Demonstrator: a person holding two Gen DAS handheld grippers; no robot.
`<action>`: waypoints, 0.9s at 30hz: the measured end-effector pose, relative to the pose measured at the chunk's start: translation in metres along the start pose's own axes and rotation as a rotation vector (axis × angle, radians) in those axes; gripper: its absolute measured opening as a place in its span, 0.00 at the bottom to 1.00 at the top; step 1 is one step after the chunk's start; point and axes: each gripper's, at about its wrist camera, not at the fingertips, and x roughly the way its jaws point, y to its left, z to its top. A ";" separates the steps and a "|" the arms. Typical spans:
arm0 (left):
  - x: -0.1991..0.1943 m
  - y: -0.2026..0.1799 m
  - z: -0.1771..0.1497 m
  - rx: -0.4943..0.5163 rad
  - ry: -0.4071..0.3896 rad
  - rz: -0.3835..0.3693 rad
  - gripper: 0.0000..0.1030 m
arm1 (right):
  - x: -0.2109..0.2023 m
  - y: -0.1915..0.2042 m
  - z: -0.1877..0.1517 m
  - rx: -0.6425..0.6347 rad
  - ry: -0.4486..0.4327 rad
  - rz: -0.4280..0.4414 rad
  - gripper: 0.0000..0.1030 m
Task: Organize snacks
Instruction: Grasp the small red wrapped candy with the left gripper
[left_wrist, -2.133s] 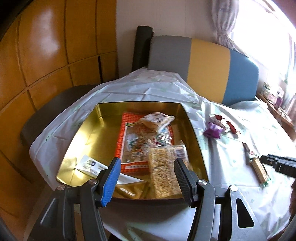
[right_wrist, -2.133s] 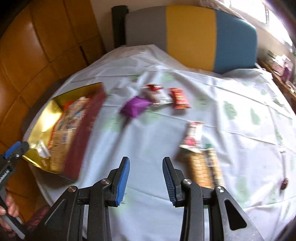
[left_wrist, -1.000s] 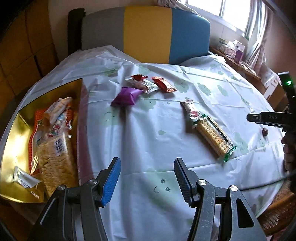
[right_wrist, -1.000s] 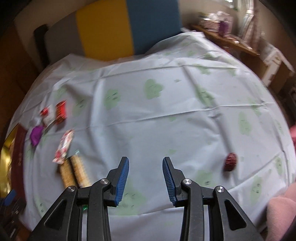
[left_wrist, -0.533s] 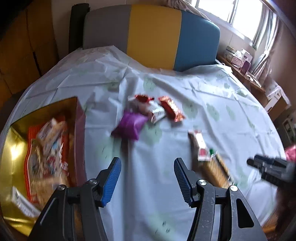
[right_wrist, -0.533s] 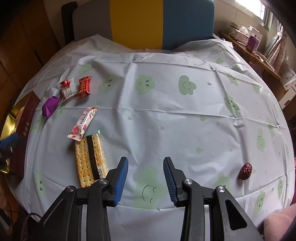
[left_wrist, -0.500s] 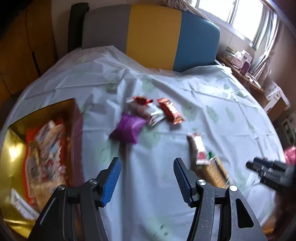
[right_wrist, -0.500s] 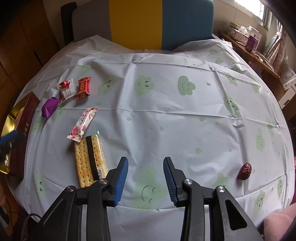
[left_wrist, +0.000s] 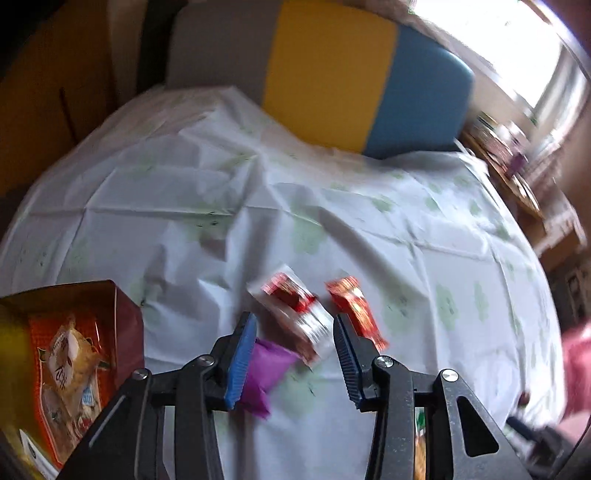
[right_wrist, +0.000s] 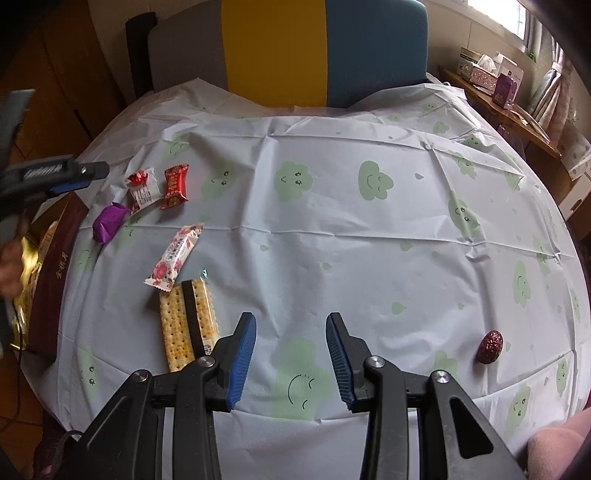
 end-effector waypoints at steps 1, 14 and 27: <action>0.004 0.002 0.004 -0.007 0.010 0.000 0.47 | -0.001 0.000 0.001 -0.002 -0.003 0.003 0.39; 0.071 -0.013 0.019 0.002 0.123 0.113 0.31 | -0.002 0.000 0.001 -0.005 -0.003 0.019 0.39; 0.018 -0.020 -0.036 0.163 0.011 -0.065 0.06 | 0.000 -0.002 0.002 0.002 -0.006 -0.003 0.39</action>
